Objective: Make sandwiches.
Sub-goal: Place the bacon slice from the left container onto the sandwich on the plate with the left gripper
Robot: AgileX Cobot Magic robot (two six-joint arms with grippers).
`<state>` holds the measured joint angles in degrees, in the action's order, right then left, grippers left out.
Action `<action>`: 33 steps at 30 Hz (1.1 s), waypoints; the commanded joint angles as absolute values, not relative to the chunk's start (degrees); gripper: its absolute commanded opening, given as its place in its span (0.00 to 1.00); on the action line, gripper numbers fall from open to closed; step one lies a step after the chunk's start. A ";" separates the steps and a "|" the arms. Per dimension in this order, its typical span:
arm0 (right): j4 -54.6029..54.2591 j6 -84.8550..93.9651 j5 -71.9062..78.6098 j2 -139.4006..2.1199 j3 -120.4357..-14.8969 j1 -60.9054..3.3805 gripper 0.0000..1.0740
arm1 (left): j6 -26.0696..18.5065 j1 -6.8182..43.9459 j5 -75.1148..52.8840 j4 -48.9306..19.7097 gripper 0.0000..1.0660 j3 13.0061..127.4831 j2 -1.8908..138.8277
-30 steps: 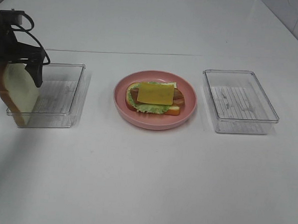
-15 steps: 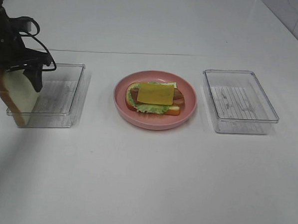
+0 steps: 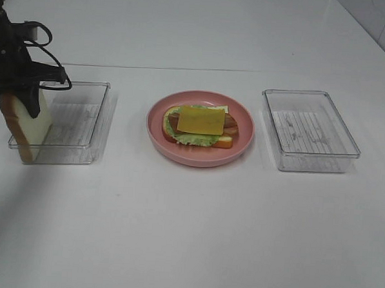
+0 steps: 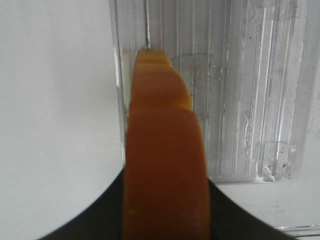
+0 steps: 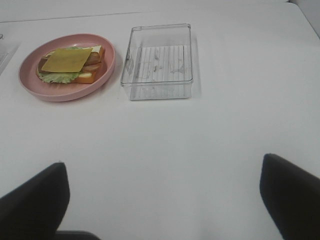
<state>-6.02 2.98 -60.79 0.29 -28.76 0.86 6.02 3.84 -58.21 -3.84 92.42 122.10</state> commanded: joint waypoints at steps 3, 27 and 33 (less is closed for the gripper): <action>-5.96 3.55 -60.16 1.60 -28.59 0.92 0.92 | 6.93 4.13 -59.47 -4.41 0.00 92.53 121.98; -5.96 3.55 -60.16 1.60 -28.59 0.97 0.92 | 3.84 4.47 -60.91 -23.49 0.00 92.76 105.08; -5.96 3.55 -60.16 1.60 -28.59 0.97 0.92 | -0.69 9.40 -56.89 -32.14 0.00 94.54 107.66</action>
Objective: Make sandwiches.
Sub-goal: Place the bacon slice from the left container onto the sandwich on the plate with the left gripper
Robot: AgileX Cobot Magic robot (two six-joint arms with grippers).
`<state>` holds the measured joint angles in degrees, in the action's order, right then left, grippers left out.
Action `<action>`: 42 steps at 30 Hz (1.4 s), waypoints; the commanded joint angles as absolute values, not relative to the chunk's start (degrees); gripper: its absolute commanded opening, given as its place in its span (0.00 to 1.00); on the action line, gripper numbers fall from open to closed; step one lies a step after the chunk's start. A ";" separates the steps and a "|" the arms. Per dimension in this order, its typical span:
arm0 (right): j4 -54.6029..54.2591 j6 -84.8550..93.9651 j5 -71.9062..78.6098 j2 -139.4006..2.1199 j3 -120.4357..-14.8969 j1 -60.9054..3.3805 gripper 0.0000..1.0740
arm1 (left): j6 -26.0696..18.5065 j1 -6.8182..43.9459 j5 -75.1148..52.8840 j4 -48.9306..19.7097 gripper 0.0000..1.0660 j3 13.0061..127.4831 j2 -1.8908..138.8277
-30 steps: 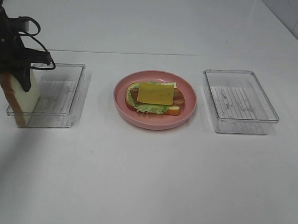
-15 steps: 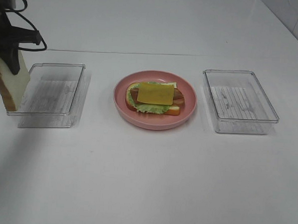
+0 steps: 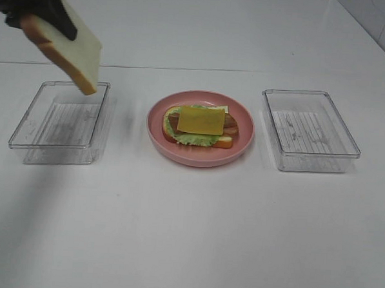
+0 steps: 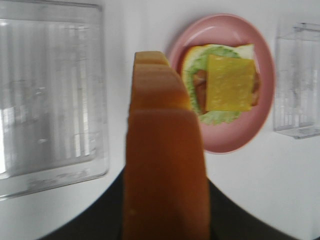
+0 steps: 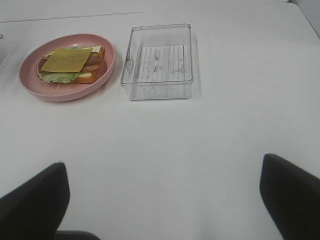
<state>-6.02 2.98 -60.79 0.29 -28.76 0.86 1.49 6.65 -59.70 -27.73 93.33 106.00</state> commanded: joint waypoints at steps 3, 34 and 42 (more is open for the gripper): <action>-5.96 3.55 -60.16 1.60 -28.59 0.97 0.92 | -2.12 12.38 -54.95 -35.29 0.00 96.89 110.92; -5.96 3.55 -60.16 1.60 -28.59 0.97 0.92 | -8.19 24.47 -49.27 -48.30 0.00 120.03 140.32; -5.96 3.55 -60.16 1.60 -28.59 0.97 0.92 | -7.79 24.47 -48.64 -48.59 0.00 120.03 142.38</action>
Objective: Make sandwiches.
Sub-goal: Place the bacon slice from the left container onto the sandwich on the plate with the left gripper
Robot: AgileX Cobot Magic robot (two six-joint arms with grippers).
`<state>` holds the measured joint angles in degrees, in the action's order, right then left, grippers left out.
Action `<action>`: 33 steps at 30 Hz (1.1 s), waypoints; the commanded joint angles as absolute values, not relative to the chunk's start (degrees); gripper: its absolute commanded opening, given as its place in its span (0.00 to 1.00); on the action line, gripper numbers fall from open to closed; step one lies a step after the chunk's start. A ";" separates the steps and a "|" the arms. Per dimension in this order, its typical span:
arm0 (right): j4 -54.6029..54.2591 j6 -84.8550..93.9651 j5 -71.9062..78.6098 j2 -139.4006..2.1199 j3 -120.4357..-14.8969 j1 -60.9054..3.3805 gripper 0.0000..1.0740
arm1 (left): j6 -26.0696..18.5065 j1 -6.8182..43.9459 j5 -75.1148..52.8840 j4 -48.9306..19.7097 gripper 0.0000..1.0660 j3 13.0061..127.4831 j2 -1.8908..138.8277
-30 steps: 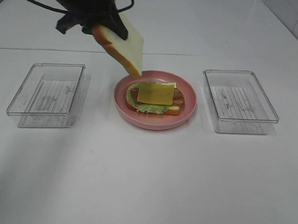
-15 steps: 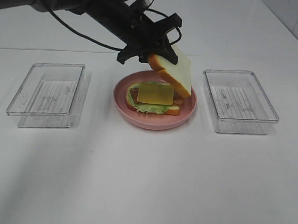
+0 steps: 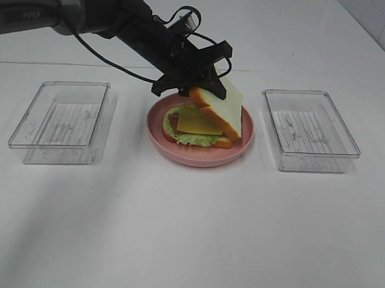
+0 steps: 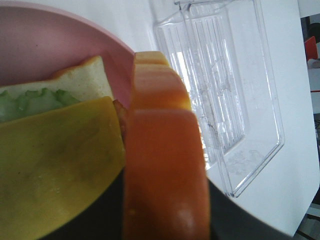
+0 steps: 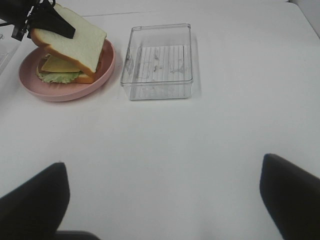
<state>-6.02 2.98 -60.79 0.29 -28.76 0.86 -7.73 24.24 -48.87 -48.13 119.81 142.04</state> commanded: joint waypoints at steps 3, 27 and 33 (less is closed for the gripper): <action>-5.96 3.55 -60.16 1.60 -28.59 0.97 0.92 | -6.93 24.47 -48.53 -47.90 0.00 120.03 142.55; -5.96 3.55 -60.16 1.60 -28.59 0.97 0.92 | 2.06 24.47 -54.14 -27.10 0.90 120.55 136.25; -5.96 3.55 -60.16 1.60 -28.59 0.97 0.92 | 6.30 24.29 -57.87 -18.79 0.90 120.55 132.07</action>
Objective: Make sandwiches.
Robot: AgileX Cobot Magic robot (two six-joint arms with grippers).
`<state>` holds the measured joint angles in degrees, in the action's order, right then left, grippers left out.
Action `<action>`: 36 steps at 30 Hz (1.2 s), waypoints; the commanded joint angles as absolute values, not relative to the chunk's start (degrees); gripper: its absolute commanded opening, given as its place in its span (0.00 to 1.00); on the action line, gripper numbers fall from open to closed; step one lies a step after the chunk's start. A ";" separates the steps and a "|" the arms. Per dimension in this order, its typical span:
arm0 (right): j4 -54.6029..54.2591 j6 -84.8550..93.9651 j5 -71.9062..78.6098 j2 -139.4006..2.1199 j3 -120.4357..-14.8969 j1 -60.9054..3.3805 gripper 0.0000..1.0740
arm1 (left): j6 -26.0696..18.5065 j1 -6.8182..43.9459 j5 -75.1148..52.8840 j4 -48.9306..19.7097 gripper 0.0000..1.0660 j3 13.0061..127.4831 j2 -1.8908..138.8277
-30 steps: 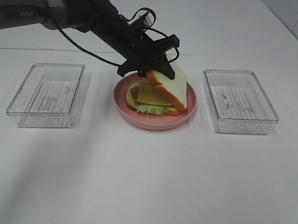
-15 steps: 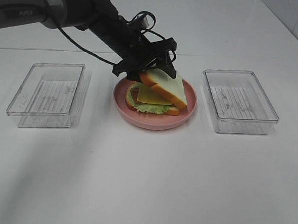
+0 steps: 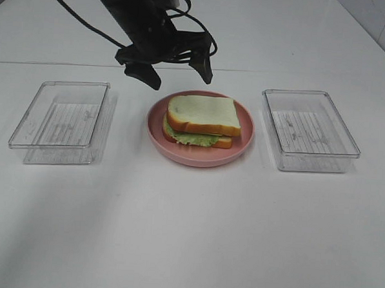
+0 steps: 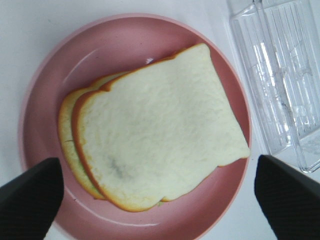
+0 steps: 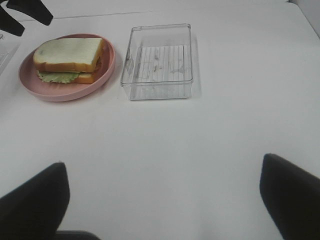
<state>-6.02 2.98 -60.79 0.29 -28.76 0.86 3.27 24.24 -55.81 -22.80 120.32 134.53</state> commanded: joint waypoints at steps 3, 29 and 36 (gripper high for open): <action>-5.96 3.55 -60.16 1.60 -28.59 0.97 0.92 | 9.74 24.29 -60.50 -13.18 0.90 120.55 130.18; -5.96 3.55 -60.16 1.60 -28.59 0.97 0.92 | 4.41 2.58 -73.05 0.00 0.90 120.44 123.93; -5.96 3.55 -60.16 1.60 -28.59 0.97 0.92 | 2.75 1.60 -73.05 -2.58 0.90 116.94 120.72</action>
<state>-6.02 2.98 -60.79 0.29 -28.76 0.86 3.21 1.55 -69.61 -1.78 117.06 121.98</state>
